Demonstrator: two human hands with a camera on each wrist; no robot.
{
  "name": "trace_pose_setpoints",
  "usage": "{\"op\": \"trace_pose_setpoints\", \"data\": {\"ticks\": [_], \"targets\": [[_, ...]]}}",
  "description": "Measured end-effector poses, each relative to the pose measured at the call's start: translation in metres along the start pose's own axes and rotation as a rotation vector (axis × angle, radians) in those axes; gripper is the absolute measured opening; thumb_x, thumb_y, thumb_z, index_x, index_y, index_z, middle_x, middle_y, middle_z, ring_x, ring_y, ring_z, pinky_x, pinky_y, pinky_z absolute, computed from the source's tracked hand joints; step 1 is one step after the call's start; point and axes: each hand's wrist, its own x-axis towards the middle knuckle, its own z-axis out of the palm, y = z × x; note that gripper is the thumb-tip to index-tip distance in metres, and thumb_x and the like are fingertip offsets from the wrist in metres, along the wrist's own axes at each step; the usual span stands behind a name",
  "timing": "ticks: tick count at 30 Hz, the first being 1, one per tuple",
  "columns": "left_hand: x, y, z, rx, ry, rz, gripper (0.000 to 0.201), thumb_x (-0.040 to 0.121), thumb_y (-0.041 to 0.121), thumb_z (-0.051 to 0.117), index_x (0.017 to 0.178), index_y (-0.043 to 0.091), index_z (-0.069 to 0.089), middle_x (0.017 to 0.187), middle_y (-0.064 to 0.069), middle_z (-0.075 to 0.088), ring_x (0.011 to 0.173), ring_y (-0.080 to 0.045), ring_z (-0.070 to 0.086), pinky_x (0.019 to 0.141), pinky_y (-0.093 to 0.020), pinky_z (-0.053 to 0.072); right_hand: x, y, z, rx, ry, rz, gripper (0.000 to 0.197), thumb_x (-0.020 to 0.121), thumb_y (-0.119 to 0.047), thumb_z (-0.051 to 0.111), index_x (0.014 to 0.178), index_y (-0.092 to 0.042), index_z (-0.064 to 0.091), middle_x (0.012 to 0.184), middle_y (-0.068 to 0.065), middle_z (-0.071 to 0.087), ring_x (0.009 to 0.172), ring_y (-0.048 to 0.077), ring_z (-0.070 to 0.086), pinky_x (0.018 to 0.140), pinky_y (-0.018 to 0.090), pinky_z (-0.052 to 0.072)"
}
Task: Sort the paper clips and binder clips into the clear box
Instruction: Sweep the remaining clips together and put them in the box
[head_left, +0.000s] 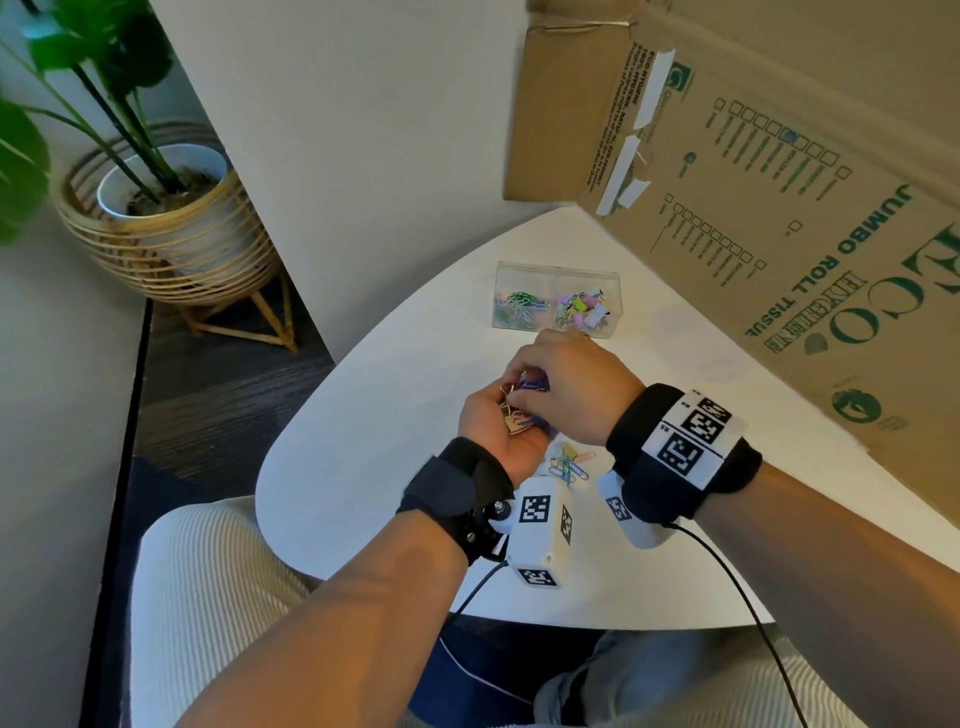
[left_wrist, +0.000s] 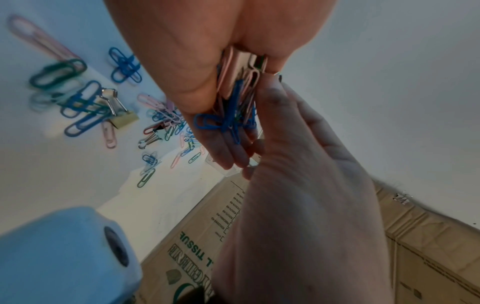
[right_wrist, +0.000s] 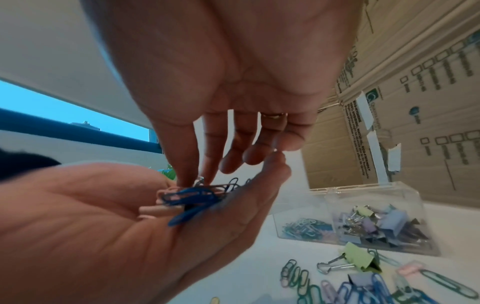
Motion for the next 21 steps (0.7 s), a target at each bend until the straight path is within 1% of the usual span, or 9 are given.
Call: {"op": "trace_pose_setpoints", "data": {"ticks": [2, 6, 8, 11, 12, 15, 17, 20, 21], "targets": [[0.000, 0.003, 0.000, 0.002, -0.031, 0.001, 0.032, 0.099, 0.021, 0.033, 0.098, 0.004, 0.060, 0.096, -0.017, 0.062, 0.092, -0.029, 0.058, 0.097, -0.038, 0.043, -0.001, 0.001, -0.002, 0.111, 0.035, 0.004, 0.011, 0.086, -0.031, 0.067, 0.094, -0.023, 0.069, 0.092, -0.003, 0.056, 0.086, 0.016, 0.055, 0.077, 0.034, 0.048], [0.003, 0.006, 0.001, -0.011, -0.088, -0.007, 0.040, 0.101, 0.027, 0.030, 0.110, 0.001, 0.059, 0.099, -0.020, 0.065, 0.089, -0.030, 0.061, 0.070, -0.036, 0.058, -0.007, 0.003, -0.013, 0.498, 0.087, 0.076, 0.004, 0.085, -0.022, 0.071, 0.082, -0.020, 0.070, 0.075, -0.009, 0.064, 0.059, -0.001, 0.060, 0.061, 0.018, 0.048], [0.005, 0.005, 0.001, -0.056, -0.114, 0.000, 0.042, 0.102, 0.026, 0.029, 0.112, -0.002, 0.058, 0.101, -0.023, 0.065, 0.087, -0.033, 0.065, 0.069, -0.041, 0.059, -0.011, 0.005, -0.016, 0.669, 0.130, 0.122, 0.004, 0.087, -0.016, 0.071, 0.084, -0.013, 0.070, 0.073, -0.003, 0.067, 0.053, 0.006, 0.063, 0.058, 0.027, 0.055], [0.006, 0.002, 0.002, -0.102, -0.118, -0.011, 0.041, 0.102, 0.027, 0.030, 0.106, -0.004, 0.058, 0.095, -0.023, 0.066, 0.082, -0.035, 0.068, 0.075, -0.047, 0.057, -0.013, 0.010, -0.016, 0.856, 0.197, 0.185, 0.004, 0.087, -0.008, 0.069, 0.086, -0.004, 0.068, 0.076, 0.020, 0.069, 0.057, 0.037, 0.064, 0.057, 0.043, 0.057], [0.006, 0.002, 0.002, -0.108, -0.112, -0.021, 0.042, 0.102, 0.028, 0.030, 0.104, -0.004, 0.058, 0.092, -0.023, 0.066, 0.082, -0.035, 0.067, 0.074, -0.048, 0.057, -0.013, 0.012, -0.016, 0.891, 0.218, 0.201, 0.002, 0.087, -0.005, 0.069, 0.086, -0.003, 0.068, 0.077, 0.025, 0.068, 0.057, 0.039, 0.062, 0.057, 0.043, 0.057], [0.005, 0.002, 0.002, -0.103, -0.087, -0.052, 0.042, 0.102, 0.030, 0.032, 0.102, -0.004, 0.057, 0.087, -0.022, 0.066, 0.086, -0.034, 0.063, 0.070, -0.049, 0.057, -0.014, 0.014, -0.016, 0.944, 0.261, 0.220, 0.008, 0.085, 0.002, 0.067, 0.091, -0.003, 0.066, 0.079, 0.029, 0.069, 0.060, 0.030, 0.062, 0.057, 0.037, 0.057], [0.004, 0.002, 0.002, -0.093, -0.075, -0.047, 0.041, 0.102, 0.030, 0.033, 0.097, -0.003, 0.058, 0.080, -0.020, 0.065, 0.076, -0.032, 0.065, 0.071, -0.047, 0.057, -0.014, 0.017, -0.014, 0.962, 0.257, 0.219, 0.018, 0.085, 0.009, 0.063, 0.099, -0.001, 0.065, 0.079, 0.025, 0.068, 0.061, 0.024, 0.064, 0.058, 0.036, 0.057], [0.003, 0.002, 0.003, -0.085, -0.084, -0.042, 0.042, 0.102, 0.030, 0.031, 0.096, -0.003, 0.058, 0.075, -0.019, 0.065, 0.062, -0.030, 0.068, 0.065, -0.043, 0.059, -0.015, 0.020, -0.011, 0.904, 0.191, 0.194, 0.027, 0.083, 0.014, 0.060, 0.101, -0.004, 0.068, 0.079, 0.016, 0.065, 0.058, 0.031, 0.066, 0.060, 0.042, 0.059], [0.003, 0.003, 0.003, -0.077, -0.086, -0.040, 0.042, 0.102, 0.030, 0.031, 0.099, -0.003, 0.058, 0.078, -0.019, 0.066, 0.062, -0.030, 0.068, 0.063, -0.041, 0.060, -0.014, 0.022, -0.010, 0.830, 0.167, 0.178, 0.028, 0.083, 0.012, 0.060, 0.100, -0.007, 0.070, 0.080, 0.012, 0.064, 0.058, 0.029, 0.068, 0.064, 0.039, 0.059]]}}
